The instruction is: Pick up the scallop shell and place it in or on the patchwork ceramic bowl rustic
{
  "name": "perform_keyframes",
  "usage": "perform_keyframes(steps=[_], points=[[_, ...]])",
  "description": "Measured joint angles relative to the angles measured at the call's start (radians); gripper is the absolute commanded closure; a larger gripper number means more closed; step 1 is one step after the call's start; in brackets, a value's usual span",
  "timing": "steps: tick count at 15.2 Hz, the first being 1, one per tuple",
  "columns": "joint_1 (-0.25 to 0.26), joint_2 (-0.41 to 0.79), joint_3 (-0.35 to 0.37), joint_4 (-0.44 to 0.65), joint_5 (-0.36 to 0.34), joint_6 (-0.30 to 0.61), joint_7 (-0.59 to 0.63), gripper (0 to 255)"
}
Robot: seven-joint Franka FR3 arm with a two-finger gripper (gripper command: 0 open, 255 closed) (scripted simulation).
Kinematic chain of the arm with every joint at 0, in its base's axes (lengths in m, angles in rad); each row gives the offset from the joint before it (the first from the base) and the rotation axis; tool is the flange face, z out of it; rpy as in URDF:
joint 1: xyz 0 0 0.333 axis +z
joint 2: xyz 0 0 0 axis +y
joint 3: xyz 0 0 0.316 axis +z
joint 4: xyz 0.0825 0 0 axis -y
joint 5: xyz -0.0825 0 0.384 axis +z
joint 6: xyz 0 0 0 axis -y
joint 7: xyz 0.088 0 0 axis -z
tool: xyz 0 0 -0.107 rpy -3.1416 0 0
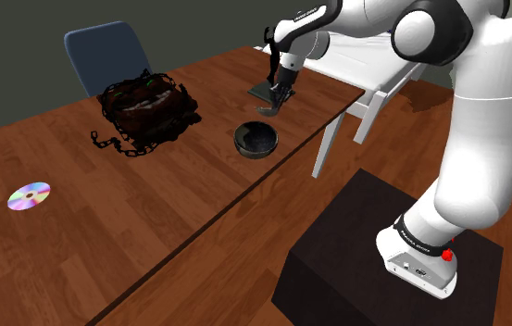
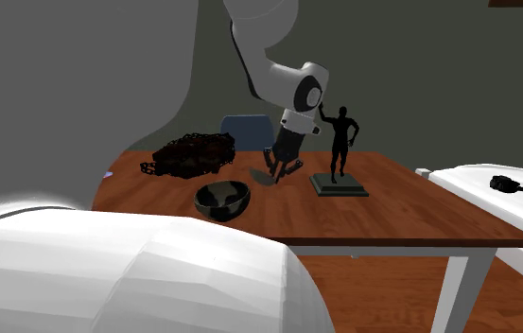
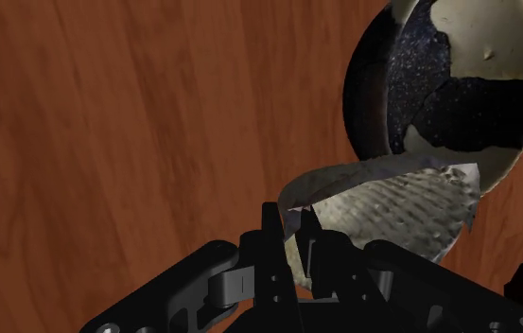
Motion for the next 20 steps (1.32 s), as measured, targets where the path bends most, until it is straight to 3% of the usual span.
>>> perform_keyframes(steps=[14,20], points=[[0.003,-0.074,-0.015,0.076,-0.042,-0.138,0.061,255],[0.086,-0.209,0.009,-0.105,-0.063,-0.056,0.141,255]])
